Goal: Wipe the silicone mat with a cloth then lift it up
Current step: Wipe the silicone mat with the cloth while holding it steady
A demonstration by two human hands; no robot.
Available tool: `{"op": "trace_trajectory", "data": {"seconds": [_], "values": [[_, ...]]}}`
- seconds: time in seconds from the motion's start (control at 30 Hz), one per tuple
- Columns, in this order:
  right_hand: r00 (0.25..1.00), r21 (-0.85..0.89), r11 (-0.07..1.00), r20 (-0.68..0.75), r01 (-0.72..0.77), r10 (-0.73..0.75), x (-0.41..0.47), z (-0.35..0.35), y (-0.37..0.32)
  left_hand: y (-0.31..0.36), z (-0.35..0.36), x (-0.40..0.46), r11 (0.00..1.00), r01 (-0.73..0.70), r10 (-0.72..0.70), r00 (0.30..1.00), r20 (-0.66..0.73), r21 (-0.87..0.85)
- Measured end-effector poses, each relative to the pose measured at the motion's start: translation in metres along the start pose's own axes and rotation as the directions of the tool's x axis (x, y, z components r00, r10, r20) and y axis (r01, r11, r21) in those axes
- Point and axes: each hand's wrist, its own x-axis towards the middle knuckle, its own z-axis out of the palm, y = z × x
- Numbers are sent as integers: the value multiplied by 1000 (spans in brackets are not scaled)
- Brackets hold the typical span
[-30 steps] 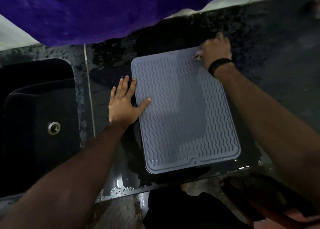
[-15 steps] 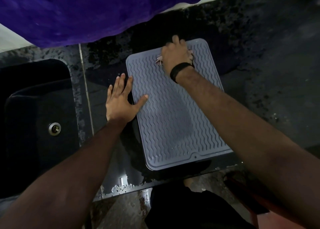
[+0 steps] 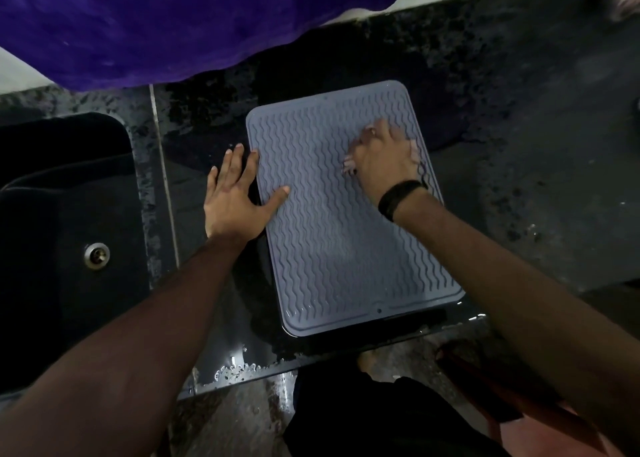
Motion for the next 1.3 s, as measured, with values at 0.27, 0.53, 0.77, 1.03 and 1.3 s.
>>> {"op": "trace_trajectory", "data": {"seconds": [0.27,0.53,0.77,1.03,1.3], "values": [[993,163,981,-36,-108,116,20,-11,17,0,-1,0,1000,-2,2,1000,5,-11],[999,163,986,22,-45,42,81,-19,13,1,0,1,1000,13,-13,1000,18,12],[996,238,971,93,-29,7,-67,8,0,0,-1,1,999,15,-16,1000,25,37],[978,309,946,206,-97,33,-159,8,-9,-2,-1,2,999,15,-17,999,39,50],[988,306,943,127,-128,93,-100,9,-23,1,-2,2,999,7,-9,999,47,37]]}}
